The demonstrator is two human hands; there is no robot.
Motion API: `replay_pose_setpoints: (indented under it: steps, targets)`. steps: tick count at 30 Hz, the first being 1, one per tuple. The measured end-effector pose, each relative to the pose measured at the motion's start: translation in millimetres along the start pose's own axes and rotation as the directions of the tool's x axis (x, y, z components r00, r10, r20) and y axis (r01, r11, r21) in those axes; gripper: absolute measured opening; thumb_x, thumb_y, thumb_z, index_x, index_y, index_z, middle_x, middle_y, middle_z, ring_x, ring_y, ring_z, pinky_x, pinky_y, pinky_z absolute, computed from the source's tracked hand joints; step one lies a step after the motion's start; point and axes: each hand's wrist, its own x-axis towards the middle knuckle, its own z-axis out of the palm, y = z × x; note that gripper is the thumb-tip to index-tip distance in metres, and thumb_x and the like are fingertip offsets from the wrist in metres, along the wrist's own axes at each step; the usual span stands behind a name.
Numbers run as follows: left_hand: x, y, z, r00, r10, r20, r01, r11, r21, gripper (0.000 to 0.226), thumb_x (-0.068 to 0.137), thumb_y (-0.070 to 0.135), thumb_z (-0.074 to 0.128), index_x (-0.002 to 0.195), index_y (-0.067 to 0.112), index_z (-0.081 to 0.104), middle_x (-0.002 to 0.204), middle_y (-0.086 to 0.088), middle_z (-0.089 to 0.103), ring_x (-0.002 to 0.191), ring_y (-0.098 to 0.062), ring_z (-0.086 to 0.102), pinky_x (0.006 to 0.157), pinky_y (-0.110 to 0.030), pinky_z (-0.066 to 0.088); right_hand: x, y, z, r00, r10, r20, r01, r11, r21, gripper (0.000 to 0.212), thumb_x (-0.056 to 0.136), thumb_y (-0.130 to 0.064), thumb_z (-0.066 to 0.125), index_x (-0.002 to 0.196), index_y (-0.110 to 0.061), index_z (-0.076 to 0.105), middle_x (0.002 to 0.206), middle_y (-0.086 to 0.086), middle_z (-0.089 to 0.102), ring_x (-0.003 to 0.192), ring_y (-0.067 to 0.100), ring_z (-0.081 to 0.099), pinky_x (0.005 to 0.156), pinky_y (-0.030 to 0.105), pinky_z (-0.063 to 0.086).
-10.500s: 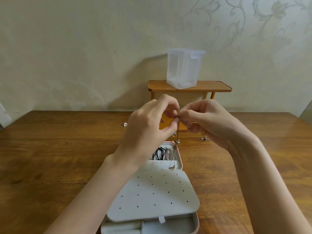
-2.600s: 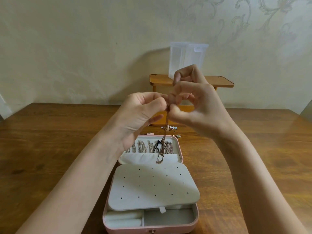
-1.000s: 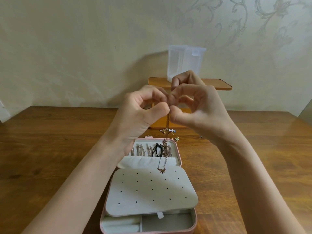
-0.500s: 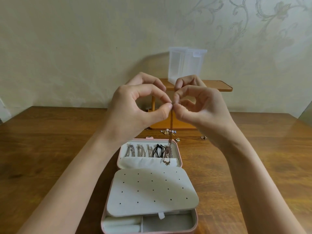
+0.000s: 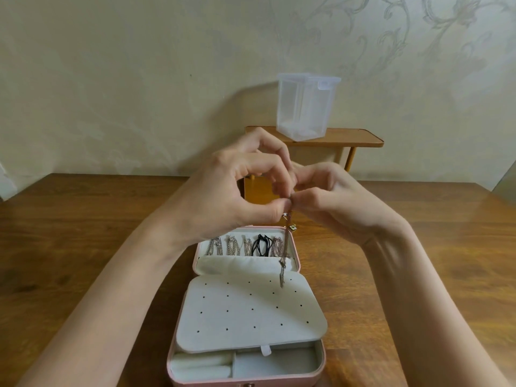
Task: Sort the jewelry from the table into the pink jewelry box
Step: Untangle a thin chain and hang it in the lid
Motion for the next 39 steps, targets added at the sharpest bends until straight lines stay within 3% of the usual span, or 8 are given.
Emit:
replay_pose_setpoints:
  steps: [5,11,16,19,24,31,35,39]
  targets:
    - [-1,-1,-1,1.000,0.012,0.017,-0.014,0.994,0.109,0.016,0.072,0.035,0.063,0.079,0.021,0.066,0.103,0.017,0.048,0.091,-0.009,0.055,0.086,-0.015,0.043,3,1,2,0.997,0.076,0.027,-0.079,0.986,0.149,0.014,0.063,-0.011,0.058,0.071,0.000,0.056,0.068,-0.007,0.058,0.066,0.005,0.055,0.066,0.018,0.048]
    - [0,-9,-1,0.998,-0.039,0.048,0.038,0.999,0.030,0.015,0.073,0.041,0.063,0.082,0.029,0.065,0.101,0.017,0.050,0.093,-0.011,0.056,0.085,-0.019,0.046,5,2,5,0.992,0.117,-0.041,-0.110,0.984,0.142,0.034,0.060,-0.013,0.059,0.086,0.010,0.058,0.076,0.006,0.055,0.075,0.014,0.055,0.076,0.029,0.049]
    - [-1,-12,4,0.996,-0.046,-0.071,0.053,0.994,0.095,0.008,0.067,0.036,0.065,0.074,0.032,0.062,0.095,0.014,0.053,0.083,-0.005,0.054,0.075,-0.015,0.045,6,-3,12,0.983,0.107,-0.151,-0.099,0.993,0.060,0.004,0.061,-0.010,0.063,0.062,-0.008,0.066,0.070,0.001,0.059,0.072,0.013,0.057,0.073,0.023,0.052]
    - [0,-13,7,0.994,0.019,-0.111,0.008,0.971,0.239,0.015,0.067,0.039,0.062,0.073,0.025,0.063,0.093,0.014,0.053,0.080,-0.007,0.054,0.069,-0.022,0.045,6,-6,13,0.969,0.124,-0.214,-0.133,0.991,-0.030,0.009,0.065,-0.005,0.056,0.066,-0.001,0.065,0.073,0.008,0.059,0.075,0.018,0.056,0.072,0.022,0.052]
    - [2,-14,18,0.972,0.051,-0.229,0.009,0.968,0.252,0.014,0.067,0.035,0.060,0.072,0.023,0.062,0.086,0.012,0.052,0.074,-0.008,0.053,0.067,-0.029,0.046,6,-8,14,0.954,0.113,-0.277,-0.133,0.990,-0.052,0.014,0.076,0.004,0.057,0.080,0.017,0.062,0.078,0.015,0.058,0.076,0.020,0.056,0.070,0.021,0.053]
    - [2,-15,28,0.935,0.032,-0.354,0.065,0.964,0.258,0.010,0.067,0.025,0.069,0.070,0.020,0.060,0.081,0.014,0.050,0.072,-0.003,0.049,0.062,-0.019,0.042,6,-8,15,0.936,0.090,-0.341,-0.133,0.985,-0.106,0.015,0.082,0.009,0.051,0.084,0.022,0.058,0.078,0.018,0.056,0.075,0.019,0.054,0.073,0.027,0.049]
    - [3,-15,30,0.941,0.013,-0.339,0.067,0.973,0.222,0.012,0.065,0.024,0.067,0.069,0.015,0.060,0.081,0.007,0.053,0.076,-0.010,0.052,0.068,-0.031,0.046,6,-9,17,0.939,0.077,-0.335,-0.140,0.976,-0.167,0.011,0.080,0.009,0.053,0.076,0.013,0.062,0.074,0.015,0.056,0.072,0.018,0.053,0.068,0.024,0.047]
    - [4,-15,28,0.951,-0.012,-0.308,0.066,0.984,0.165,0.010,0.065,0.018,0.070,0.069,0.016,0.061,0.083,0.006,0.054,0.080,-0.008,0.052,0.073,-0.025,0.046,5,-9,13,0.954,0.049,-0.297,-0.104,0.980,-0.172,0.012,0.076,0.007,0.059,0.067,0.002,0.064,0.072,0.012,0.058,0.069,0.014,0.055,0.064,0.020,0.048]
